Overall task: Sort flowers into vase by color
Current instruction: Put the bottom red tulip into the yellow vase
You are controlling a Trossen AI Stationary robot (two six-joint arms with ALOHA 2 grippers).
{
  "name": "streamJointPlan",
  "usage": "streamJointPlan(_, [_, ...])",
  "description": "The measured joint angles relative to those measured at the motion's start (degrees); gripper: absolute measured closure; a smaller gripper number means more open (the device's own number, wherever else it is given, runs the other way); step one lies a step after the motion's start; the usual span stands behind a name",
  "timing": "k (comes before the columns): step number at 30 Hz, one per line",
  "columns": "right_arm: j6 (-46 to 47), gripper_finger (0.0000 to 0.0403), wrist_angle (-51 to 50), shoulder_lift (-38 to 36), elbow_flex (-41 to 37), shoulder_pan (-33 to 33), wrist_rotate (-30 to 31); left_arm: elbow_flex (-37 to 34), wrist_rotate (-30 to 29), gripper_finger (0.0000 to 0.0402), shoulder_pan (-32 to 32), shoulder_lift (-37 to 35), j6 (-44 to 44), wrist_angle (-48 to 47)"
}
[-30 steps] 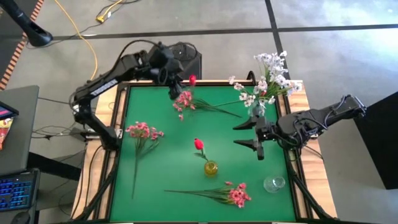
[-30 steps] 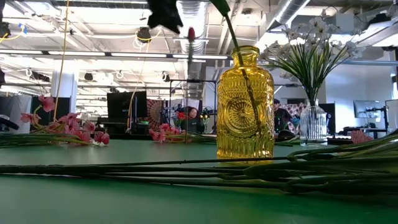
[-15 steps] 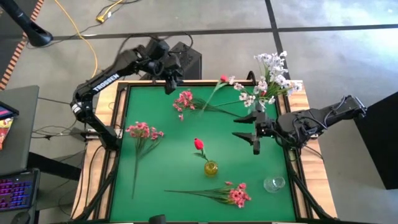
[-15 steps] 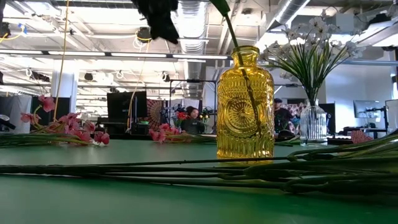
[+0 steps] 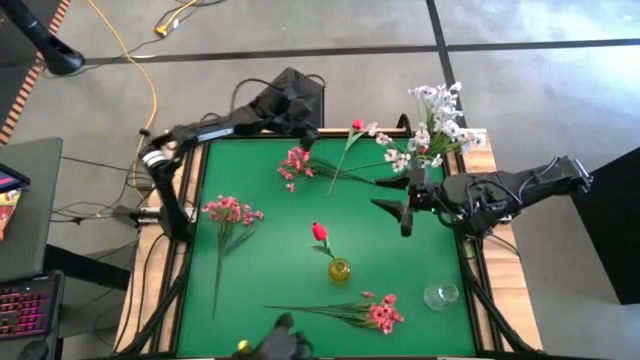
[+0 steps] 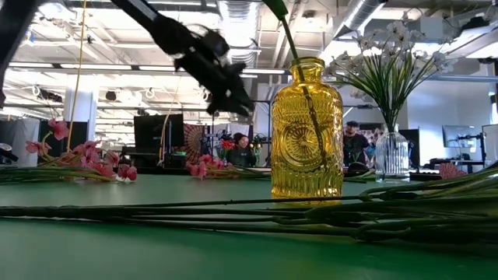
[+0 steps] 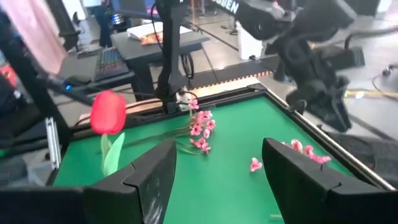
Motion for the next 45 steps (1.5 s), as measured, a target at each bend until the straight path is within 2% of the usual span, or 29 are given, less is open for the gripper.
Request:
streamJointPlan(7, [6.25,0.0138,-0.08,0.0,0.0,-1.53,0.02,12.58,-1.39,0.0248,-1.0,14.87,-9.57,-4.88])
streamJointPlan(13, [9.44,0.0138,-0.13,0.0,0.0,-1.42,0.0,23.19,-6.26,0.0248,-4.2,23.38,-7.96,-12.13])
streamJointPlan(18, [10.31,0.0138,-0.12,0.0,0.0,-0.31,-0.03,27.67,-12.64,0.0248,-6.88,27.15,-6.7,-14.88])
streamJointPlan(22, [10.29,0.0138,-0.13,0.0,0.0,1.0,-0.04,28.36,-15.53,0.0248,-8.22,29.36,-7.78,-15.38])
streamJointPlan(25, [10.29,0.0138,-0.38,0.0,0.0,1.73,-0.07,28.27,-14.86,0.0248,-8.6,30.23,-10.16,-15.48])
streamJointPlan(30, [10.27,0.0138,-1.27,0.0,0.0,2.45,-0.09,28.42,-17.9,0.0245,-9.35,30.39,-10.44,-14.7])
streamJointPlan(36, [10.24,0.0138,-2.05,0.0,0.0,2.47,-0.2,28.42,-18.21,0.0245,-9.54,30.4,-9.74,-14.72])
streamJointPlan(45, [9.24,0.0138,-2.27,0.0,0.0,2.42,-1.25,28.42,-10.14,0.0245,-8.39,30.4,-3.96,-14.68])
